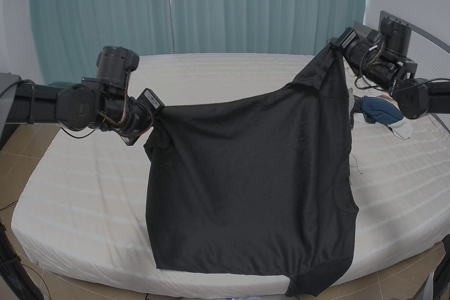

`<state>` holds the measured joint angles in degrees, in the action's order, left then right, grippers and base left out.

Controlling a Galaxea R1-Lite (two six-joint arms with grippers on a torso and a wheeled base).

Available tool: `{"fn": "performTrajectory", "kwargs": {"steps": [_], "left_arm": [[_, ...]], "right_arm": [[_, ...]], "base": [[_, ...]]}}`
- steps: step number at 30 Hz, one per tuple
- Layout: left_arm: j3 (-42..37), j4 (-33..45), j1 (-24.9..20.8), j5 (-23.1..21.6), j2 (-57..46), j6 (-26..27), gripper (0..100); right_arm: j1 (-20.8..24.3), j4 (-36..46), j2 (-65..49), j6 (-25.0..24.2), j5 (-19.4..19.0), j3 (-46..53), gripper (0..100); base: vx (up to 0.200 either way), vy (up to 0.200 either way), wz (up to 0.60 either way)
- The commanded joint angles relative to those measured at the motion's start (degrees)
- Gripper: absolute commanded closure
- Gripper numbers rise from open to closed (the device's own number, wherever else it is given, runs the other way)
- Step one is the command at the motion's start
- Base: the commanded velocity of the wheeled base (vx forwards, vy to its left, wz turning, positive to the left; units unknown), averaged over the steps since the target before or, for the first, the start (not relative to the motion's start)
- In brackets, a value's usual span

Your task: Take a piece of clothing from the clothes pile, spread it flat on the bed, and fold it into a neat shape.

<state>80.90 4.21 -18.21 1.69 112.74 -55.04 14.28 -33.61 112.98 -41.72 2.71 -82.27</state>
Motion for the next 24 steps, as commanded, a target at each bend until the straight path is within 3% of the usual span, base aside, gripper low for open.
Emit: {"fn": "performTrajectory", "kwargs": {"steps": [1, 10, 11, 20, 24], "left_arm": [[0.8, -1.7, 0.7, 0.1, 8.6, -0.2, 100], [1.5, -5.3, 1.3, -0.3, 16.5, -0.2, 100], [1.6, -5.3, 1.3, -0.3, 17.5, -0.2, 0], [6.2, -5.3, 3.0, -1.3, 22.8, -0.4, 0], [6.8, -5.4, 4.8, -0.7, 23.1, -0.6, 0]], "right_arm": [[0.0, -1.7, 9.8, -0.9, 0.4, 1.5, 100], [-0.1, -3.4, 20.6, -1.3, 0.4, 0.9, 100], [-0.1, -3.4, 21.6, -1.2, 0.4, 0.8, 0], [-1.8, -4.6, 26.8, -1.5, 0.3, 0.4, 0], [-4.4, -5.1, 25.4, -6.4, 0.5, -0.5, 0]], "base": [[0.000, 0.000, 0.00], [0.000, 0.000, 0.00], [0.000, 0.000, 0.00], [0.000, 0.000, 0.00], [0.000, 0.000, 0.00]]}}
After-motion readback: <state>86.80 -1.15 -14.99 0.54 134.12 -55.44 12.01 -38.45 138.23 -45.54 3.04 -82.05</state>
